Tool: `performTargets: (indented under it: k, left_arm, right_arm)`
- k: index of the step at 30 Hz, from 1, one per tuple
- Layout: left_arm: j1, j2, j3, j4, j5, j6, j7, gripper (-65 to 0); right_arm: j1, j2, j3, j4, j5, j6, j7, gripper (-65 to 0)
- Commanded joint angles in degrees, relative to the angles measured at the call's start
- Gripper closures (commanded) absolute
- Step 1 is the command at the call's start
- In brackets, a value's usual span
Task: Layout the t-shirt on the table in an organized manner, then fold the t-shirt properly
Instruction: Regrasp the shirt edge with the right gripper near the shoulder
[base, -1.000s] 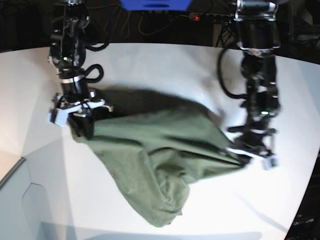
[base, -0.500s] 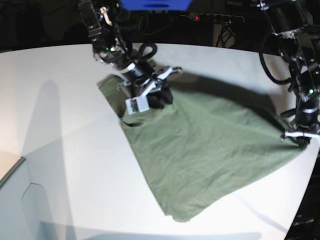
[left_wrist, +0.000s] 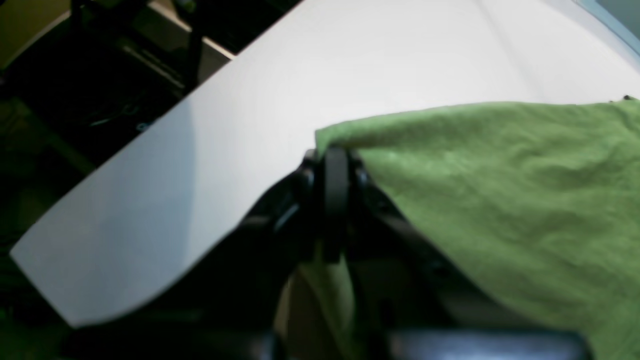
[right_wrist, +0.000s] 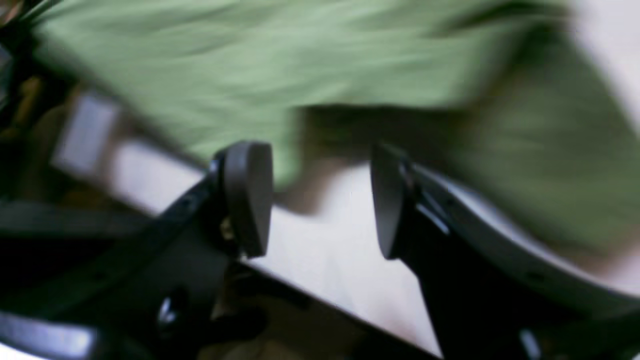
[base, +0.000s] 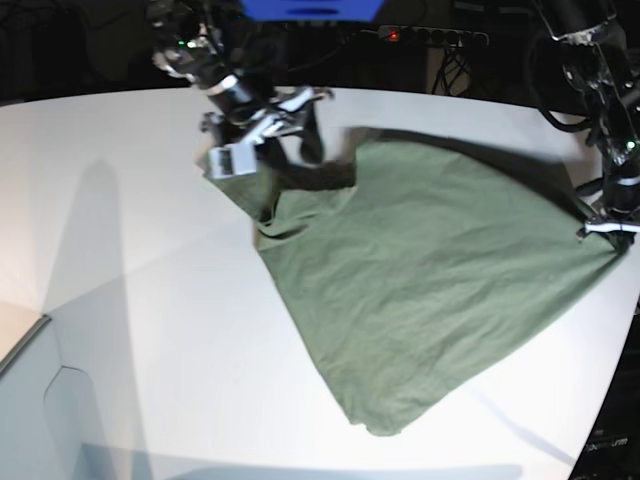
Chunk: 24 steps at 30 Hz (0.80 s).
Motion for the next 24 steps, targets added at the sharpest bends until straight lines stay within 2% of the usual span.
performTargets:
  k: [1, 8, 12, 16, 24]
  left_arm:
    - [-0.6, -0.9, -0.8, 1.1, -0.1, 0.2, -1.5, -0.2]
    - [0.3, -0.9, -1.2, 1.1, -0.1, 0.2, -1.5, -0.2]
    - [0.7, -0.9, -1.1, 1.1, -0.1, 0.2, -1.5, -0.2]
    - [1.6, -0.8, -1.1, 1.1, -0.1, 0.2, -1.9, -0.2]
    - [1.7, -0.9, -1.1, 1.1, -0.1, 0.2, -1.9, -0.2]
  right_arm:
    - [0.4, -0.3, 1.5, 1.1, 0.6, 0.6, 1.2, -32.5]
    - [4.2, 3.0, 7.8, -6.4, 0.6, 0.7, 1.2, -32.7]
    - [6.3, 3.0, 8.2, -10.2, 0.6, 0.7, 1.2, -32.7]
    - [7.5, 2.5, 7.4, -13.3, 0.6, 0.9, 1.1, -32.7]
    - [12.0, 2.5, 0.5, -21.4, 1.0, 0.9, 1.2, -31.7]
